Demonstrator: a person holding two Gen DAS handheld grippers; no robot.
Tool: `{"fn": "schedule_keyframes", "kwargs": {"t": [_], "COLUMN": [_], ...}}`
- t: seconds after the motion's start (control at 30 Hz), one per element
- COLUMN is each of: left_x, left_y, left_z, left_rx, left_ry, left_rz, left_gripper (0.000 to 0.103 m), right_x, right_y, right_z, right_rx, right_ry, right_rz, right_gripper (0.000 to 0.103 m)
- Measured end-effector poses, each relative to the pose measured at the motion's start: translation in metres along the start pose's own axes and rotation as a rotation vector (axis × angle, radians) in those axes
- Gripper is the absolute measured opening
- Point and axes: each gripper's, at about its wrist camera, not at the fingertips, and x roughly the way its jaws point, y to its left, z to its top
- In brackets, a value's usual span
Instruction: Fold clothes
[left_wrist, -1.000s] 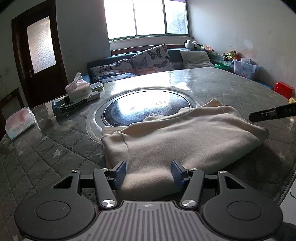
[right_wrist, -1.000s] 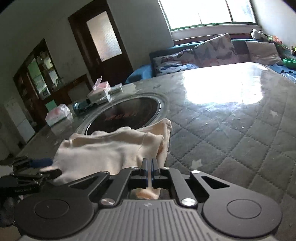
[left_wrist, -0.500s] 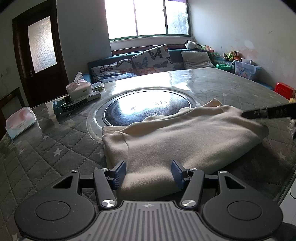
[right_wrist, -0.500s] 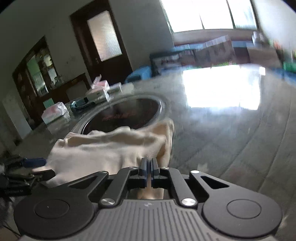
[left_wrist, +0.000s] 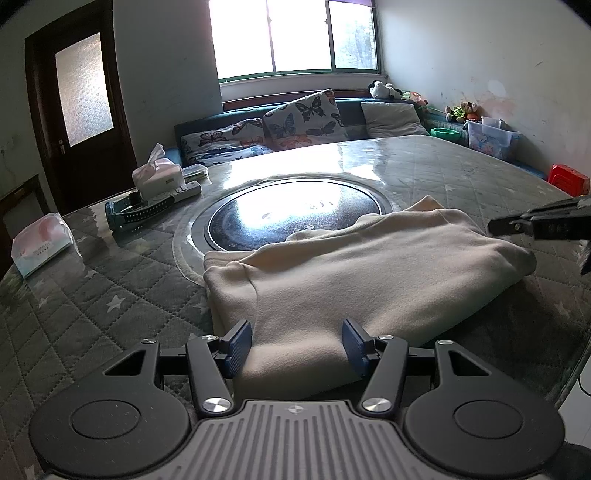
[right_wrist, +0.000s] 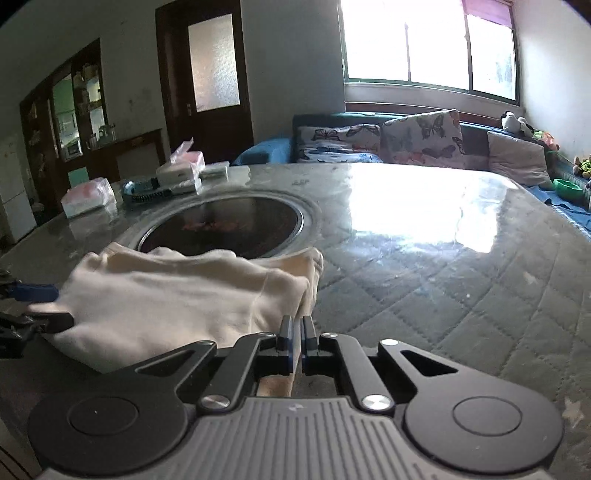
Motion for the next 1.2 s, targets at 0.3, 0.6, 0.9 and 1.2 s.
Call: {"fn": "schedule_keyframes", "kwargs": {"t": [0.3,0.6,0.9,1.2], "left_x": [0.000,0.000,-0.005,-0.015], "left_y": [-0.001,0.001,0.004,0.014], "left_z": [0.000,0.001,0.000,-0.004], "left_rx": [0.003,-0.003,-0.031,-0.096], "left_ry": [0.000,0.003,-0.005,-0.011], "left_rz": [0.001,0.005,0.024,0.080], "left_gripper": [0.058,0.061,0.070,0.097], "right_x": [-0.017,-0.015,-0.008,-0.015], "right_y": [0.036,0.031,0.057,0.068], "right_z": [-0.003,-0.009,-0.014,-0.003], "right_rx": [-0.109,-0.117,-0.179,-0.203], "right_ry": [-0.019,0.020,0.039,0.013], "right_rz": [0.152,0.128,0.186,0.229], "right_gripper": [0.005,0.006,0.015,0.030]}}
